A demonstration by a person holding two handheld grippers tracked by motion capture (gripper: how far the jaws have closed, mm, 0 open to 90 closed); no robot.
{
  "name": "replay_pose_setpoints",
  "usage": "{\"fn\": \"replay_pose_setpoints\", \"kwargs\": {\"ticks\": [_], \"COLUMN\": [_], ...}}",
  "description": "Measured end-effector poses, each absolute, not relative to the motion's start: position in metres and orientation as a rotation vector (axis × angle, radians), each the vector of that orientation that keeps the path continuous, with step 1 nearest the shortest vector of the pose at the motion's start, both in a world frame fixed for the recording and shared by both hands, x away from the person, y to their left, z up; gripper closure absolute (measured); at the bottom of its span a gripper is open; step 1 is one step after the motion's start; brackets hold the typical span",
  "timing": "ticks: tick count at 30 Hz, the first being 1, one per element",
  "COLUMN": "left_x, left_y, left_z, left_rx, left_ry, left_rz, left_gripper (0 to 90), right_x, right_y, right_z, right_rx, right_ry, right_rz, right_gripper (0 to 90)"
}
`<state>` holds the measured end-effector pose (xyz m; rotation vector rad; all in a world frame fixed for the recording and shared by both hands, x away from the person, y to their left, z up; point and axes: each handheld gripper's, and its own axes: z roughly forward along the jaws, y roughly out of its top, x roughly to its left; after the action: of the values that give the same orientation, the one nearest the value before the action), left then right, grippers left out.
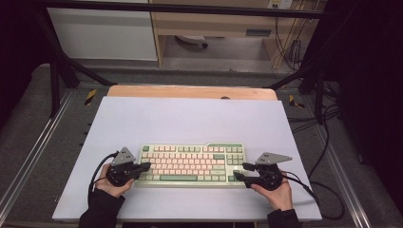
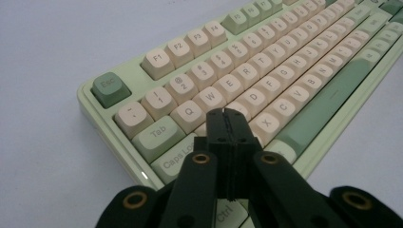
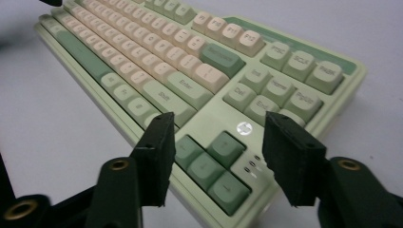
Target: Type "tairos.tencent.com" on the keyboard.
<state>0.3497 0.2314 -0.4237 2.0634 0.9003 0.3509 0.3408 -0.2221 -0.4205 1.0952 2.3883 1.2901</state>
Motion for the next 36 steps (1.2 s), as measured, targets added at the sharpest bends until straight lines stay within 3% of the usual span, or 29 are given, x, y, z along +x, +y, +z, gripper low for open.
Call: {"fn": "replay_pose_setpoints", "kwargs": {"ticks": [11, 18, 27, 36], "left_x": [0.350, 0.349, 0.349, 0.349], "left_y": [0.230, 0.230, 0.230, 0.230], "left_z": [-0.425, -0.424, -0.425, -0.426], "left_rx": [2.063, 2.054, 2.055, 2.057], "left_ry": [0.897, 0.890, 0.888, 0.888], "left_rz": [0.341, 0.337, 0.335, 0.334], "left_gripper": [89.9, 89.9, 89.9, 89.9], "right_x": [0.348, 0.355, 0.362, 0.371], "right_y": [-0.186, -0.162, -0.143, -0.118], "right_z": [-0.414, -0.410, -0.411, -0.411], "right_rx": [1.057, 1.046, 1.060, 1.050], "right_ry": [2.460, 2.490, 2.495, 2.490], "right_rz": [1.288, 1.341, 1.350, 1.366], "right_gripper": [73.7, 82.2, 89.4, 90.0]}}
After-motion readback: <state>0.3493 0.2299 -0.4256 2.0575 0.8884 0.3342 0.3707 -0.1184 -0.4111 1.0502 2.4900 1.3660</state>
